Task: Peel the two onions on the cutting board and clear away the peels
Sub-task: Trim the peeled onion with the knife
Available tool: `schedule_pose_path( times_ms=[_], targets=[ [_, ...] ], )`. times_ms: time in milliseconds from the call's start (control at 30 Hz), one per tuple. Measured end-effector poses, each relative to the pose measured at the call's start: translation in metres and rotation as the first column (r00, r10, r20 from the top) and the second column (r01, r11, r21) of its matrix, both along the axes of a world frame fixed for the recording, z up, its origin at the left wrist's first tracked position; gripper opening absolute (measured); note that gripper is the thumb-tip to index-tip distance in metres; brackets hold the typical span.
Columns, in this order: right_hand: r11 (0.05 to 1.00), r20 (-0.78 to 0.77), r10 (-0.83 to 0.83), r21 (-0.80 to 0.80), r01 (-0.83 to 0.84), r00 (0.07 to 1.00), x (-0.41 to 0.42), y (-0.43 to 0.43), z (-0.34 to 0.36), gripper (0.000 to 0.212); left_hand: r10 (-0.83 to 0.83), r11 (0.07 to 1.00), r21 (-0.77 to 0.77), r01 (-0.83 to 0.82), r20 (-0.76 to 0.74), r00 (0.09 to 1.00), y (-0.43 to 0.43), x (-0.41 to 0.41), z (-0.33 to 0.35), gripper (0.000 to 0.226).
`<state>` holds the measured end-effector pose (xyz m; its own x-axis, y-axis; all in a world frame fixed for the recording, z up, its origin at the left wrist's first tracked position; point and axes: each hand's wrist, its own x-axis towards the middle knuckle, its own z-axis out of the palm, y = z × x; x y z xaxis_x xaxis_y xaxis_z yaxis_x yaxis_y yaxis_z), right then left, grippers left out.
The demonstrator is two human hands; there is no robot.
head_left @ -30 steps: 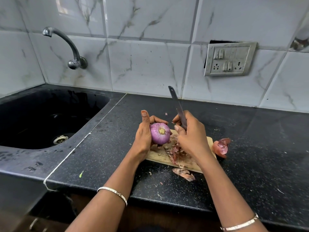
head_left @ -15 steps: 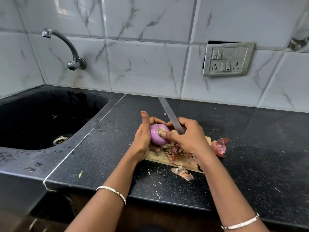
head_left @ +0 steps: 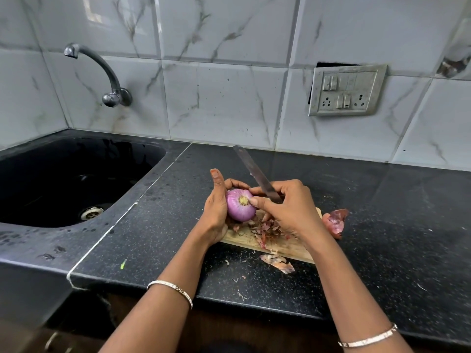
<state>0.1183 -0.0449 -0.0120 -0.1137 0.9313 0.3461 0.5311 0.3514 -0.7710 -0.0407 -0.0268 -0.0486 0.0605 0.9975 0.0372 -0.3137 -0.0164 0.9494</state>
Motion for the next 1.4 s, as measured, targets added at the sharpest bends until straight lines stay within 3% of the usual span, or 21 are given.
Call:
schedule_pose_path(
  times_ms=[333, 533, 667, 767, 933, 1067, 1133, 1167, 1267, 1400],
  targets=[
    [0.999, 0.063, 0.028, 0.039, -0.031, 0.998, 0.004, -0.001, -0.001, 0.025, 0.014, 1.0, 0.017, -0.013, -0.035, 0.999, -0.003, 0.0, 0.002, 0.083],
    [0.996, 0.171, -0.018, 0.085, 0.003, 0.985, 0.003, 0.002, 0.0, 0.012, -0.032, 0.999, 0.019, 0.032, -0.034, 0.999, -0.002, 0.001, 0.001, 0.086],
    [0.991, 0.214, -0.118, 0.089, 0.101, 0.97, 0.001, -0.002, 0.005, 0.021, -0.067, 0.997, 0.021, 0.068, -0.04, 0.997, 0.002, -0.001, -0.004, 0.093],
    [0.998, 0.128, -0.053, -0.03, 0.057, 0.99, -0.001, -0.011, 0.011, 0.044, -0.064, 0.997, 0.049, 0.066, -0.048, 0.997, 0.004, 0.0, -0.006, 0.091],
    [0.994, 0.209, 0.067, -0.095, -0.048, 0.976, -0.016, -0.015, 0.014, 0.069, -0.061, 0.995, 0.074, 0.063, -0.036, 0.997, 0.005, 0.001, -0.007, 0.092],
    [0.995, 0.216, 0.004, -0.094, 0.017, 0.976, -0.027, -0.012, 0.013, 0.052, -0.045, 0.997, 0.064, 0.042, 0.058, 0.997, 0.007, -0.001, -0.006, 0.08],
    [0.988, 0.102, -0.061, -0.132, 0.074, 0.993, -0.026, -0.01, 0.012, 0.046, -0.081, 0.995, 0.065, 0.077, 0.064, 0.995, 0.007, -0.002, -0.006, 0.074],
    [0.98, -0.038, -0.094, -0.179, 0.086, 0.995, -0.023, -0.01, 0.013, 0.044, -0.101, 0.993, 0.064, 0.098, 0.057, 0.993, 0.006, -0.002, -0.006, 0.071],
    [0.95, -0.526, -0.134, -0.309, -0.042, 0.84, -0.013, -0.013, 0.022, 0.038, -0.159, 0.985, 0.066, 0.156, 0.035, 0.987, 0.006, -0.003, -0.008, 0.059],
    [0.917, -0.696, -0.101, -0.342, -0.205, 0.711, -0.003, -0.016, 0.023, 0.049, -0.261, 0.953, 0.153, 0.26, -0.016, 0.965, 0.007, -0.004, -0.009, 0.048]
  ],
)
